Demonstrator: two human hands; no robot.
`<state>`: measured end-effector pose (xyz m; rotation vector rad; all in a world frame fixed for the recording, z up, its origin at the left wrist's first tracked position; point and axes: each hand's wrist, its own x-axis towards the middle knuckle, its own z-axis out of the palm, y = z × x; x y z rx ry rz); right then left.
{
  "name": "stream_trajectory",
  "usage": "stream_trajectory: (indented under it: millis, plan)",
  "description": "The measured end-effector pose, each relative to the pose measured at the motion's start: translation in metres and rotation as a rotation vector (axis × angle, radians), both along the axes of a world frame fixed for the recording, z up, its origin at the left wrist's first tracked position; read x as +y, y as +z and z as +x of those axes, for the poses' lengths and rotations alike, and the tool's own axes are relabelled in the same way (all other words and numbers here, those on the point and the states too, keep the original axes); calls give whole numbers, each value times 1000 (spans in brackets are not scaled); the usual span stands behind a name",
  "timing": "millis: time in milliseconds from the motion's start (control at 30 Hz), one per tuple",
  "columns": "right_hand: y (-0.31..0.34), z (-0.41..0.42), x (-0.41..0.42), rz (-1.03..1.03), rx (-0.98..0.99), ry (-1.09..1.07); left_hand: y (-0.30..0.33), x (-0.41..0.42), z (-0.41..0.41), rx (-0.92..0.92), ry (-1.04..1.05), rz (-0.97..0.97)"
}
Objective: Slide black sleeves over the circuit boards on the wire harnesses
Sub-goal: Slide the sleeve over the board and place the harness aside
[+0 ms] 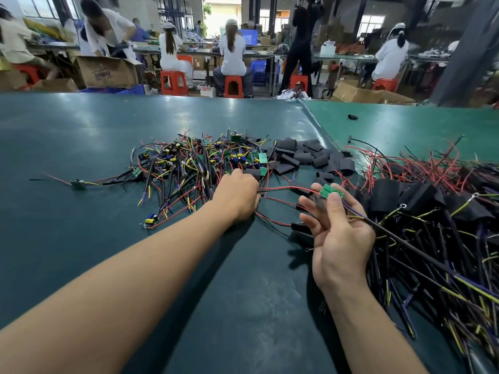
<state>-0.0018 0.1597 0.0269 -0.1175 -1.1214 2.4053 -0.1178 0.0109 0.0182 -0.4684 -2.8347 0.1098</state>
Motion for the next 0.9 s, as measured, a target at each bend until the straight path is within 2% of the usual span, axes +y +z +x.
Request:
stream_trajectory:
  millis: [100,167,233,300,367,467,567,767,900]
  plan:
    - [0,1,-1,25,-16,-16,1,-7,3,61,-151,-128]
    - [-1,2,-1,99,-2,-69,4,-9,10,92,-155,-136]
    - [-1,3,-2,155,28,-131,10,-14,18,131,-113,47]
    - [1,5,-3,175,47,-168,17,-24,32,243,-170,221]
    - [1,6,-3,171,45,-159,15,-38,53,326,-297,162]
    - [0,6,-6,176,43,-102,-4,-57,84,186,-329,119]
    - [-2,7,-12,212,38,-40,-21,-75,101,96,-245,294]
    - [-6,10,-9,298,-13,133,-23,-75,104,14,-254,529]
    - [-4,12,-12,278,-49,211,-24,-74,107,120,-222,580]
